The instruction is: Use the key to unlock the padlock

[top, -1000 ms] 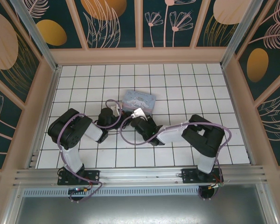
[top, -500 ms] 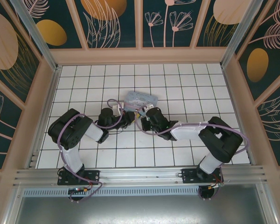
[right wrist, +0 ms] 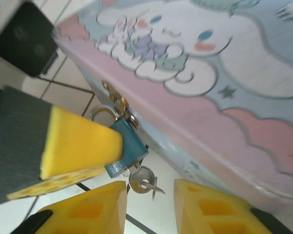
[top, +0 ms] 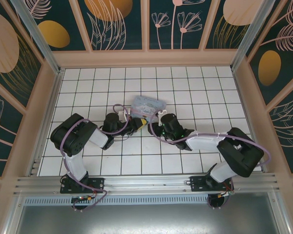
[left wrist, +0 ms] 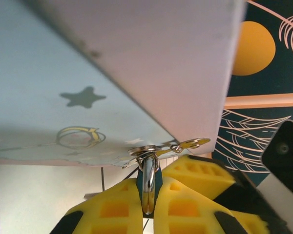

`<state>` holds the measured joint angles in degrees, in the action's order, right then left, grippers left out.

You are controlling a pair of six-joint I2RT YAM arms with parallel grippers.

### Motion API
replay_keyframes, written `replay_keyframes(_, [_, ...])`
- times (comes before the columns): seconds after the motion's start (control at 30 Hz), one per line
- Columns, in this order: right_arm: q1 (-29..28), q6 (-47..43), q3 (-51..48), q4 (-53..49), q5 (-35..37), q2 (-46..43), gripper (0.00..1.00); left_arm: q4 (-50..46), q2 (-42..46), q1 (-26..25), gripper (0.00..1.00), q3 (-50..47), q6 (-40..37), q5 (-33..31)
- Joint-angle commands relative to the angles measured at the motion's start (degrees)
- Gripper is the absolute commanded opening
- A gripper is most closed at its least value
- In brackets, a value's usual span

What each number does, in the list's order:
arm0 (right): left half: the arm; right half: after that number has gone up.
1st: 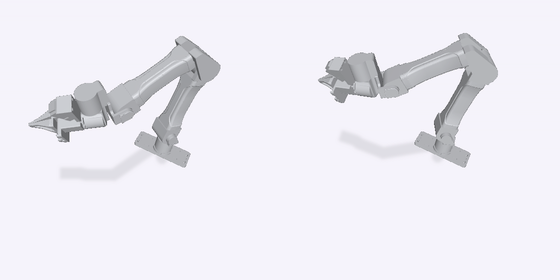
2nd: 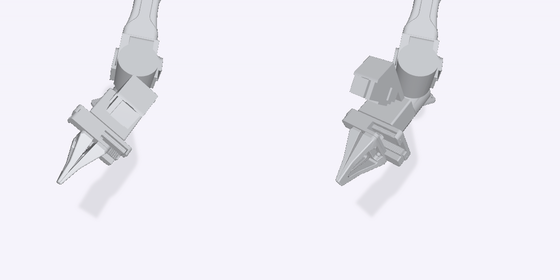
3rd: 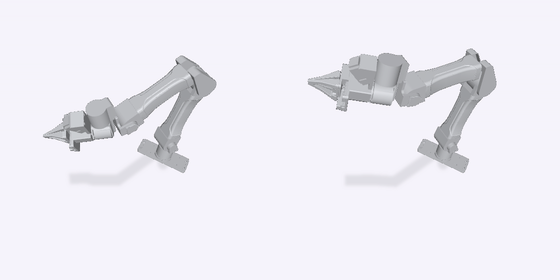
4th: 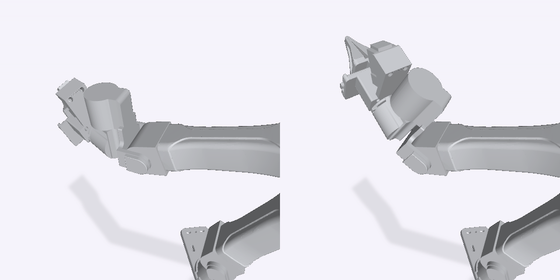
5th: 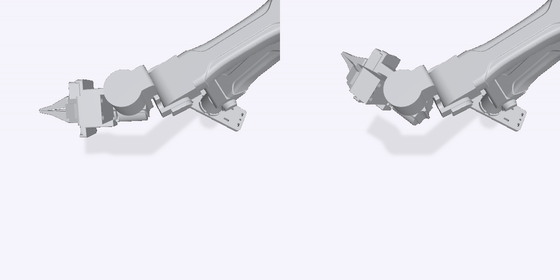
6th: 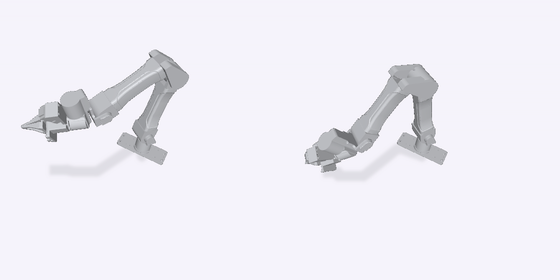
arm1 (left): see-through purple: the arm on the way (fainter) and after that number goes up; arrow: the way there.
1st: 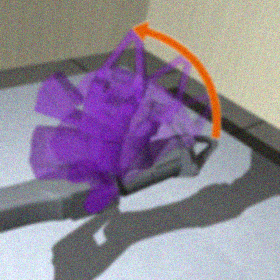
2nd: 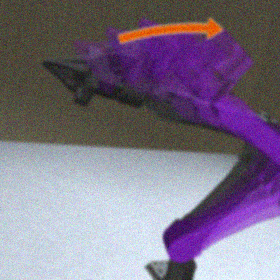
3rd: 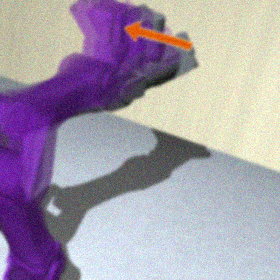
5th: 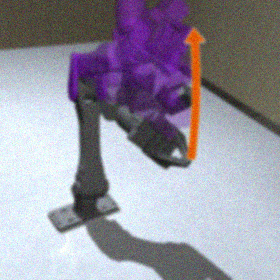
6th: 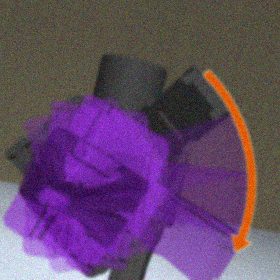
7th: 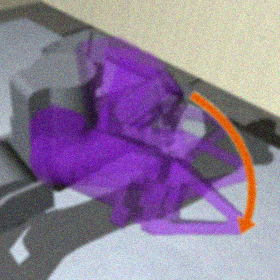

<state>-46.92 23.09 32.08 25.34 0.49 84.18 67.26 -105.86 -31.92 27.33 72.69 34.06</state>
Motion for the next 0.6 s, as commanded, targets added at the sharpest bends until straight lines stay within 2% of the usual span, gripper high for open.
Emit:
replay_keyframes(0.0, [1.29,2.88,-1.97,4.44,2.31,-3.56,0.37,-1.16,-0.75,-0.47,0.0,-0.36,-0.39,2.56])
replay_keyframes(0.27, [1.48,8.98,-5.36,9.02,-1.68,-4.79,0.42,-1.86,-0.4,-0.48,0.0,-0.57,-0.78,2.67])
replay_keyframes(0.53, [0.88,15.25,-6.1,19.09,-4.43,3.17,0.44,-3.24,-0.07,-0.49,0.0,-2.43,-1.73,3.03])
replay_keyframes(0.57, [0.86,15.57,-5.68,19.54,-4.45,4.18,0.45,-3.66,0.24,-0.51,0.04,-2.77,-2.1,2.97])
